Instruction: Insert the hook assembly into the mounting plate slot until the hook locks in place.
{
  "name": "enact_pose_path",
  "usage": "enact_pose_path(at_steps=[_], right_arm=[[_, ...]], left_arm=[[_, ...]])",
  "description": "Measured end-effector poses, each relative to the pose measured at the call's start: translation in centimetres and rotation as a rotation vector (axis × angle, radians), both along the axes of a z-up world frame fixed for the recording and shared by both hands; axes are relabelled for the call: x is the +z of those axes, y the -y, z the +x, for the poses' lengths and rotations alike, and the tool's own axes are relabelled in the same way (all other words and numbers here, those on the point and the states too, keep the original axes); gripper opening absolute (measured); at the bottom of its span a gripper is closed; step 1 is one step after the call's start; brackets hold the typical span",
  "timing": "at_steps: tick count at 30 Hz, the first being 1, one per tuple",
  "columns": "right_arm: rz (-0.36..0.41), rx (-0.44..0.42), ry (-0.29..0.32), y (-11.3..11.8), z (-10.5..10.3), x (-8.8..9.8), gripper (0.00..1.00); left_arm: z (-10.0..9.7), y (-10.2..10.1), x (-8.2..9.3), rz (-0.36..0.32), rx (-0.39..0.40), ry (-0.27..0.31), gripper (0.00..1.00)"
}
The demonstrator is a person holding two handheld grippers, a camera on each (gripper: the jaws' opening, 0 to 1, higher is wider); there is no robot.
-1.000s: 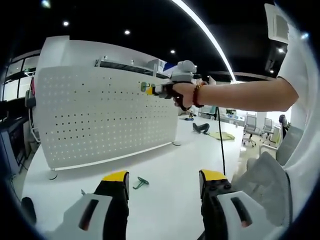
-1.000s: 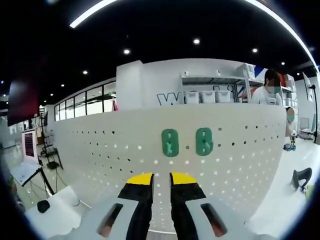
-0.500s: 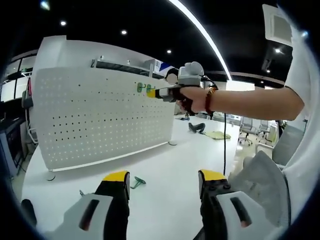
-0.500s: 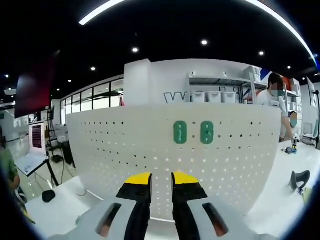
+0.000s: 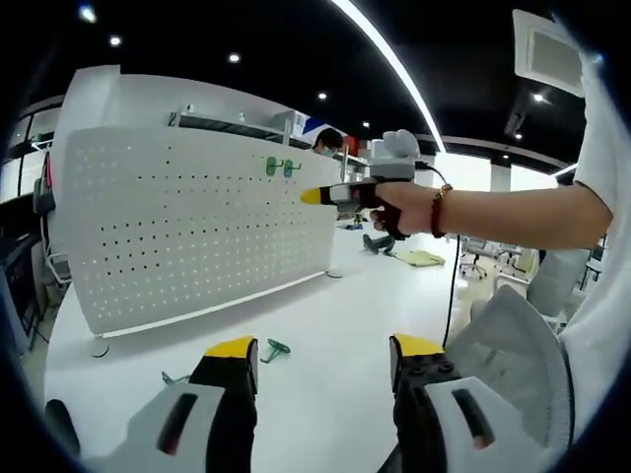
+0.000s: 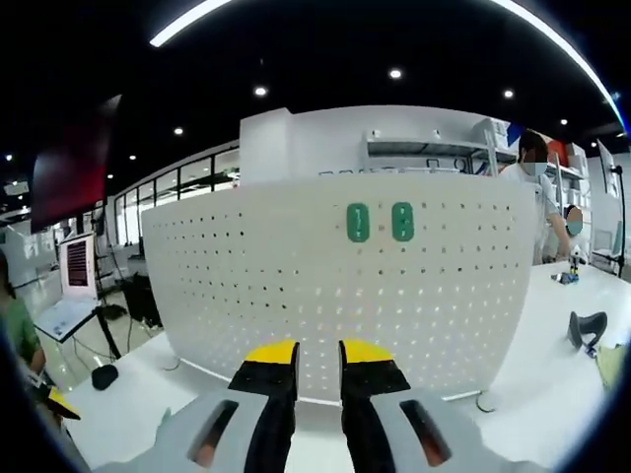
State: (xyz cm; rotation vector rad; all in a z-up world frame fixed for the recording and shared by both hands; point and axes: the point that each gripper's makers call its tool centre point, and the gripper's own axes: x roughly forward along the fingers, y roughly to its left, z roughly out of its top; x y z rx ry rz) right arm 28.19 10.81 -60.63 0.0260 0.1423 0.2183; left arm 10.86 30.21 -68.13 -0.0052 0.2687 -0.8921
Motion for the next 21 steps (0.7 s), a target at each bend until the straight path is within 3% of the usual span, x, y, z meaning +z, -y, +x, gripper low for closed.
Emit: enact_pose_path(at_steps=[6,12,21], right_arm=[[0.013,0.017,-0.015,-0.2,-0.8,-1.2,0.15],[0.030,0.056,-0.030,-0.3,-1.0,-2.1,0.15],[0.045,0.110,-0.046,-0.5,-1.8,-3.1,0.15]], left_arm=[[0.8,-0.7,-1.0,0.024,0.038,-0.020,0.55],[1.5,-0.9,-0.8,0.042,0.084,-0.030,0.53],[1.5,-0.2,-1.0,0.063,0.114,-0.042,0.53]])
